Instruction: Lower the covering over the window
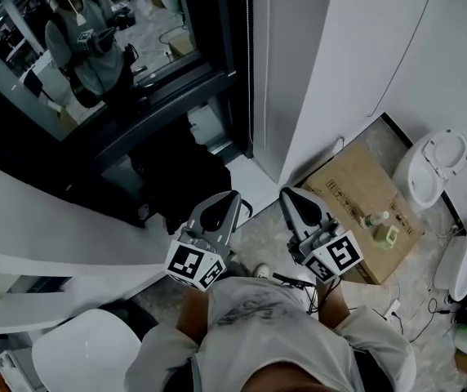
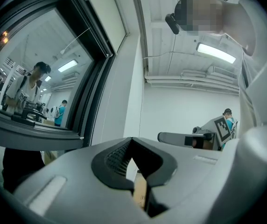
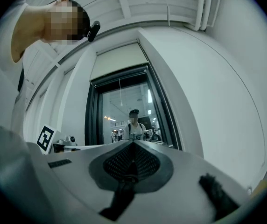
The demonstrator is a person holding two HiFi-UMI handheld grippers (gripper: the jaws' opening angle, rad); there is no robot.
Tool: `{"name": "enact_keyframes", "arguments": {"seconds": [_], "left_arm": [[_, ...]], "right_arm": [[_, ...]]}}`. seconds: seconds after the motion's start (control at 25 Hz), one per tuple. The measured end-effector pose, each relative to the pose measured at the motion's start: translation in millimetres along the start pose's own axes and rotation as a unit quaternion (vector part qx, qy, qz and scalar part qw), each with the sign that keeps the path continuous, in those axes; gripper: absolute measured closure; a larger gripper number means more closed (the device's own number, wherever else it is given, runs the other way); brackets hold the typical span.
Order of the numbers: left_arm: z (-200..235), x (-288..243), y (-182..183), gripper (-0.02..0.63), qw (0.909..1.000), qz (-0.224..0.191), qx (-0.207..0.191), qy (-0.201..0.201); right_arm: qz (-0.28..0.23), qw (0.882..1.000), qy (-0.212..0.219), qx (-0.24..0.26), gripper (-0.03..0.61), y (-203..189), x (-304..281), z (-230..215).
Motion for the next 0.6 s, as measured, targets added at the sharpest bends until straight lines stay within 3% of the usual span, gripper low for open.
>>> {"name": "enact_keyframes", "arguments": {"seconds": [0.28, 0.6], "left_arm": [[15, -13, 1, 0.611, 1.0, -0.002, 0.0, 0.007], [63, -39, 0, 0.611, 0.9999, -0.013, 0.005, -0.002]], "right_arm": [[0.009, 1.0, 0.01, -0.001, 0.561, -3, -21, -11], [0.018, 1.0, 0.002, 0.009, 0.561, -7, -70, -29]]}}
Point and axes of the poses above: the fingertips, and each gripper's own axes: x backward along the fingers, z to its left, y out of its top, the point moved 1 cm from there along x, backward along the fingers, and after that the axes turned 6 degrees about -x, right-handed, at the moved point
